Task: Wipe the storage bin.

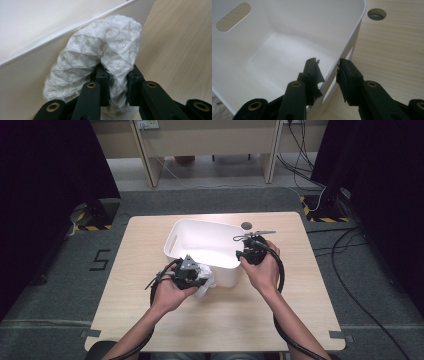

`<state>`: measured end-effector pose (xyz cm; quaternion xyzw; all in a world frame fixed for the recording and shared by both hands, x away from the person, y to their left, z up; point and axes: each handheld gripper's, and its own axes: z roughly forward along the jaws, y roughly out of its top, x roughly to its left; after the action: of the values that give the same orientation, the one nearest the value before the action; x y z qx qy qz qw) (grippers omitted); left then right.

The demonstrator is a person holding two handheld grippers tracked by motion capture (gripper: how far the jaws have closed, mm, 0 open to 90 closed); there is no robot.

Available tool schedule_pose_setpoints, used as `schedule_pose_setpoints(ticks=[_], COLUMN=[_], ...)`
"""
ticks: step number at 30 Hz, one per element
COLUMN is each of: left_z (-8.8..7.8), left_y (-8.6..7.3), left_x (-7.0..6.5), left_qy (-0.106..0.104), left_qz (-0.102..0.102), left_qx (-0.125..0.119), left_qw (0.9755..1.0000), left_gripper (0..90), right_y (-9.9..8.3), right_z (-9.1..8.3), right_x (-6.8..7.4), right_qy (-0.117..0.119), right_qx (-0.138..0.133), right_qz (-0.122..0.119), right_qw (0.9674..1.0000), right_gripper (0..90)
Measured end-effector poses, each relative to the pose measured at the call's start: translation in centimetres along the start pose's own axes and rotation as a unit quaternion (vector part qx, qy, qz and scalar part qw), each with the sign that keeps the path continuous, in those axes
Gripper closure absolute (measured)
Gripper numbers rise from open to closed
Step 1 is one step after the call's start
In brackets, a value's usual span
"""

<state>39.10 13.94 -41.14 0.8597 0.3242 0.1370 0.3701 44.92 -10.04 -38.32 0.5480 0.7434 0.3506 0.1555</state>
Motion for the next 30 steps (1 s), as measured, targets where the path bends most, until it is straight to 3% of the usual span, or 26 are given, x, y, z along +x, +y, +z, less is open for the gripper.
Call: schedule_pose_setpoints(ticks=[21, 30], left_z=[0.6, 2.0], left_y=[0.2, -0.7], left_x=[-0.5, -0.8], left_qy=[-0.003, -0.003], left_qz=[0.006, 0.009], left_qx=[0.004, 0.018], left_qw=[1.0000, 0.9998], left_gripper=[76.2, 76.2], right_y=[0.0, 0.0], right_z=[0.0, 0.0], right_x=[0.0, 0.1], right_qy=[0.000, 0.000], right_qx=[-0.001, -0.002], right_qz=[0.000, 0.001], right_qw=[1.0000, 1.0000], right_gripper=[68.7, 68.6])
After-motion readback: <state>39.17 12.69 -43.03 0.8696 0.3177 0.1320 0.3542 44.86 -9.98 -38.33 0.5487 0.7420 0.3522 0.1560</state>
